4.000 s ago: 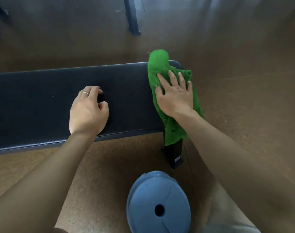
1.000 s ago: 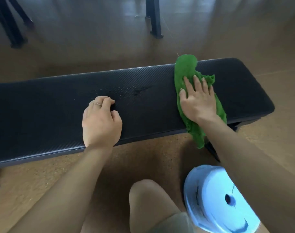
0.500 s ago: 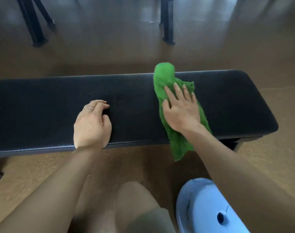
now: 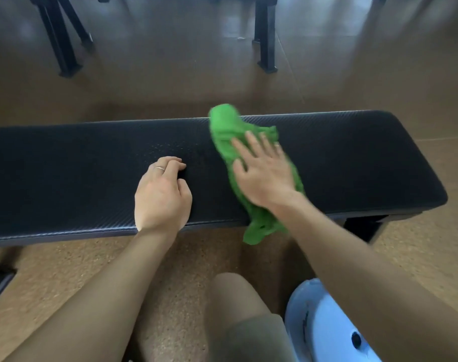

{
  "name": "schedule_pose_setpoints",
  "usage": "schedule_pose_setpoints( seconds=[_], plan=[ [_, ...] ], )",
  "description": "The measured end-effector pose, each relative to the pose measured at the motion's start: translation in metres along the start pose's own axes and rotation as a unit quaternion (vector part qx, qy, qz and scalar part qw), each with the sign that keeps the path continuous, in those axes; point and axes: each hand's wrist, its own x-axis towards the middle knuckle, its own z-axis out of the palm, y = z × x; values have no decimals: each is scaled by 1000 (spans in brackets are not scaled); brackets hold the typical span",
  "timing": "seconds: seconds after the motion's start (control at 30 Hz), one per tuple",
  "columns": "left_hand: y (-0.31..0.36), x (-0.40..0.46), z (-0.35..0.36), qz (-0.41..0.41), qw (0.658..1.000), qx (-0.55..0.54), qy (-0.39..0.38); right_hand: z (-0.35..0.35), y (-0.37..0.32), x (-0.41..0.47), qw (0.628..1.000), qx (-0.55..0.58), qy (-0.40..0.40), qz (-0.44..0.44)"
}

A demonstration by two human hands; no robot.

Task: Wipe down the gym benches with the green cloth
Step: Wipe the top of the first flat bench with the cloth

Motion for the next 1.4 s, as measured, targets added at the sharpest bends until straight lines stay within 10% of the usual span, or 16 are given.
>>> schedule_pose_setpoints(
  seconds=[0.2, 0.5, 0.8, 1.1, 1.4],
  plan=[
    [3, 1, 2, -10, 1000, 2, 7, -16, 58, 19, 984, -9, 5, 176],
    [-2, 3, 5, 14, 1000, 6, 12, 11, -65, 31, 992, -3, -28, -120],
    [-1, 4, 8, 12, 1000, 7, 26, -15, 23, 95, 990, -21, 5, 136],
    [-3, 3, 6, 18, 1000, 16, 16, 4, -69, 75, 997, 17, -20, -70],
    [-3, 2, 8, 16, 999, 7, 31, -17, 38, 67, 988, -6, 10, 157]
  ],
)
